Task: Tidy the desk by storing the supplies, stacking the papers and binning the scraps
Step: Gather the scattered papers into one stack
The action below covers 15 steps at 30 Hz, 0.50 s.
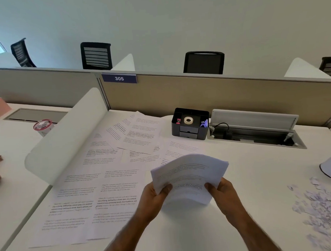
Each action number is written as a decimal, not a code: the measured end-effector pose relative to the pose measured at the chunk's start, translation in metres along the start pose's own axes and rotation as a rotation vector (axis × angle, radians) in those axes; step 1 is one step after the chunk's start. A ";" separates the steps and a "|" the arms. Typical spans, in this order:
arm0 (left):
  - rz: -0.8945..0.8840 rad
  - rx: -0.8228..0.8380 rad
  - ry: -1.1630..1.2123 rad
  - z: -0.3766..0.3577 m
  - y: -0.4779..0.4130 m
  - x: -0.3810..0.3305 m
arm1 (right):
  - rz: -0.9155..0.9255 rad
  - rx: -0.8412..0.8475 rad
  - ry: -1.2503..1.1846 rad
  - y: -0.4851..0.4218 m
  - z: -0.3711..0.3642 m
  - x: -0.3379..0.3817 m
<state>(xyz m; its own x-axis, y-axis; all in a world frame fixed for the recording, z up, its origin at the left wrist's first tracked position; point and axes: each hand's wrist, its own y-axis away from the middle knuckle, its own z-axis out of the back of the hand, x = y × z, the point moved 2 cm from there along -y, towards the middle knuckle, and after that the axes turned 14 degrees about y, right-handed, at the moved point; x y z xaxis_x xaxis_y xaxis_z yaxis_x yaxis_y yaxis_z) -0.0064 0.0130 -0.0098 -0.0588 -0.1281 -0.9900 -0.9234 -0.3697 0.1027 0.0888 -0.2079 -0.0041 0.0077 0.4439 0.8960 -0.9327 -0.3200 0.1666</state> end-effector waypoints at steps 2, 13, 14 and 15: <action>0.039 -0.019 -0.033 -0.005 0.001 0.012 | -0.019 -0.007 0.052 0.002 -0.007 -0.009; 0.031 -0.085 -0.196 0.001 -0.013 0.017 | -0.019 -0.107 0.150 -0.008 -0.032 -0.006; 0.026 -0.080 -0.200 0.008 -0.014 0.013 | -0.013 -0.097 0.122 -0.009 -0.035 0.002; 0.033 -0.085 -0.188 0.020 -0.016 0.008 | -0.015 -0.075 0.094 -0.010 -0.041 0.009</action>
<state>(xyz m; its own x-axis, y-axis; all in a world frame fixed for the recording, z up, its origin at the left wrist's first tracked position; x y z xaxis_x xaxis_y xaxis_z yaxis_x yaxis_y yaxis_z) 0.0001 0.0357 -0.0217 -0.1657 0.0292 -0.9857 -0.8848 -0.4458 0.1355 0.0836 -0.1666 -0.0142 -0.0091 0.5260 0.8504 -0.9572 -0.2506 0.1448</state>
